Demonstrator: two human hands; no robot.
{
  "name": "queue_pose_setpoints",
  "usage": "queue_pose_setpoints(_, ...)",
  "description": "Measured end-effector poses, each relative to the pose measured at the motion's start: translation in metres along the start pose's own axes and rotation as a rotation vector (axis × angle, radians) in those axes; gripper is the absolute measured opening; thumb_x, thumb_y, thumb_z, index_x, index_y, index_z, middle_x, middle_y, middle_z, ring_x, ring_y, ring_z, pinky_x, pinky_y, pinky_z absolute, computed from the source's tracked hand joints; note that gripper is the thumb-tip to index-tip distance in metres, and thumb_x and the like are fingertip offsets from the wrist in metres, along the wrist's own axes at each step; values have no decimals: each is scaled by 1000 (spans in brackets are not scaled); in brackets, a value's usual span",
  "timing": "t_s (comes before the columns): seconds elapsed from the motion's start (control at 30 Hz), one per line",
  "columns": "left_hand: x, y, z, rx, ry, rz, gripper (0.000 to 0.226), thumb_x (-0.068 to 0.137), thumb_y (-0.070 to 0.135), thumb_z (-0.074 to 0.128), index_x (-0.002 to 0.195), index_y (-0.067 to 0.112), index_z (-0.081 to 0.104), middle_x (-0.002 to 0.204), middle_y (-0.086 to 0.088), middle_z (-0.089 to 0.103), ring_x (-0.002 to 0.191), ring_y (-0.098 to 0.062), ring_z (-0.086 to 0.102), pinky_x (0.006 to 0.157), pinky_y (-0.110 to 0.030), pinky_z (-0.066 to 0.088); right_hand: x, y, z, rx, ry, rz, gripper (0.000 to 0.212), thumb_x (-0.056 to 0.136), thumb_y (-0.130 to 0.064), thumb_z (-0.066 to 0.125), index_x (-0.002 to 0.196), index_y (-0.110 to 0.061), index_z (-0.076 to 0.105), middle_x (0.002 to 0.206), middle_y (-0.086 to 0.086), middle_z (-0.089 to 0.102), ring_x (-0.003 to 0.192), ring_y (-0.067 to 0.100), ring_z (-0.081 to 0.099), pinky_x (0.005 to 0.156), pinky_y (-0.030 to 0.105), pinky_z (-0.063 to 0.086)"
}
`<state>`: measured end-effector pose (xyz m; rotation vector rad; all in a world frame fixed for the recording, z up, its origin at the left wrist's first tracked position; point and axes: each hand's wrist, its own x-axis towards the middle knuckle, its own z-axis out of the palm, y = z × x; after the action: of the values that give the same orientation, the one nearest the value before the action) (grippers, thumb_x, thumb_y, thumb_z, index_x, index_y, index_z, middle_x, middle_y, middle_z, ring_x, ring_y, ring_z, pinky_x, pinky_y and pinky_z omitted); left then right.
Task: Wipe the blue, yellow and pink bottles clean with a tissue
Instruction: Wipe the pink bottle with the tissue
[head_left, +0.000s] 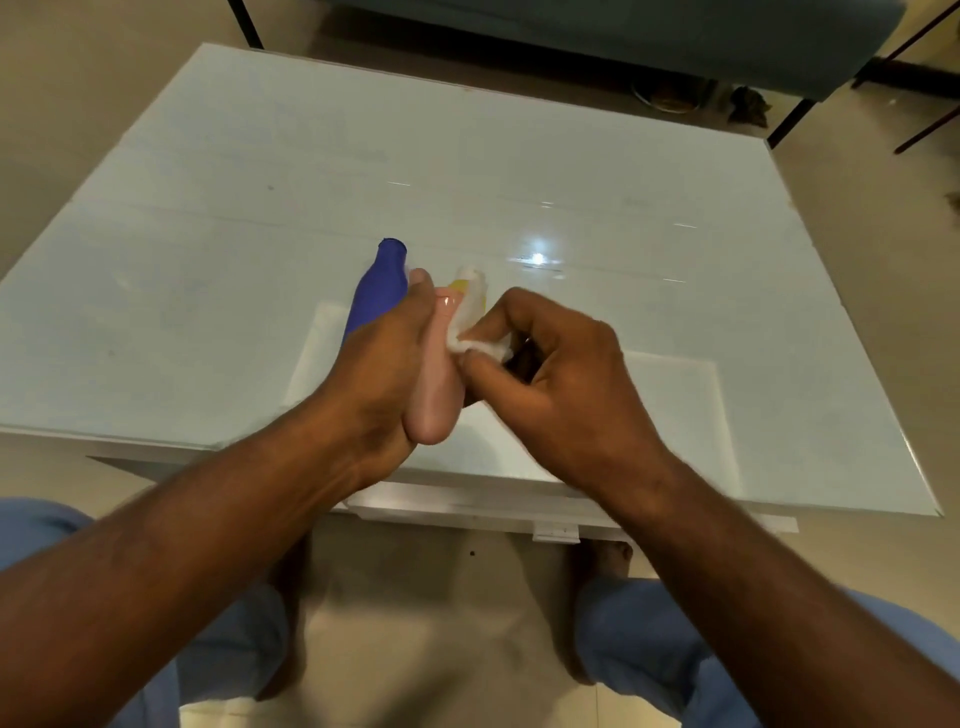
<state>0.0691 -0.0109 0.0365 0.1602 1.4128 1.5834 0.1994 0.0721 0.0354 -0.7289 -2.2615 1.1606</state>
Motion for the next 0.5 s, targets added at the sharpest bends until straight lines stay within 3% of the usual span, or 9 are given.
queue_pose_setpoints(0.1,-1,-2,2,-15,-1,3,37,105,47,44,128,24,61,98,-4,81,82,-17,79,65,-33,64,1,3,-2,26,15,23,10,94,-20,76,89,-18,69,79,-4,69,69,17,67,63,42,59)
queue_pose_setpoints(0.17,2,1,-2,-75,-8,-18,47,105,52,41,135,22,60,114,-9,77,94,-21,77,76,-38,64,-6,2,0,66,-130,-3,12,91,-17,78,85,-17,68,74,-3,66,64,15,62,61,38,56)
queue_pose_setpoints(0.27,4,2,-6,-150,-18,-77,56,105,56,35,121,11,65,111,-12,77,100,-27,75,86,-43,63,-12,-1,4,0,-256,-47,14,89,-19,78,82,-13,67,69,-3,61,58,8,53,57,26,47)
queue_pose_setpoints(0.43,3,-4,-1,-89,24,22,50,104,50,45,148,27,48,126,-8,72,98,-21,77,73,-36,63,1,0,-2,-10,26,9,12,96,-22,76,89,-17,68,78,-7,66,62,6,57,59,16,45)
queue_pose_setpoints(0.5,2,-3,0,-87,27,16,49,104,50,44,147,28,49,126,-9,71,100,-23,77,74,-38,63,1,0,-2,4,18,17,11,96,-22,77,90,-17,69,79,-7,66,63,7,58,60,20,49)
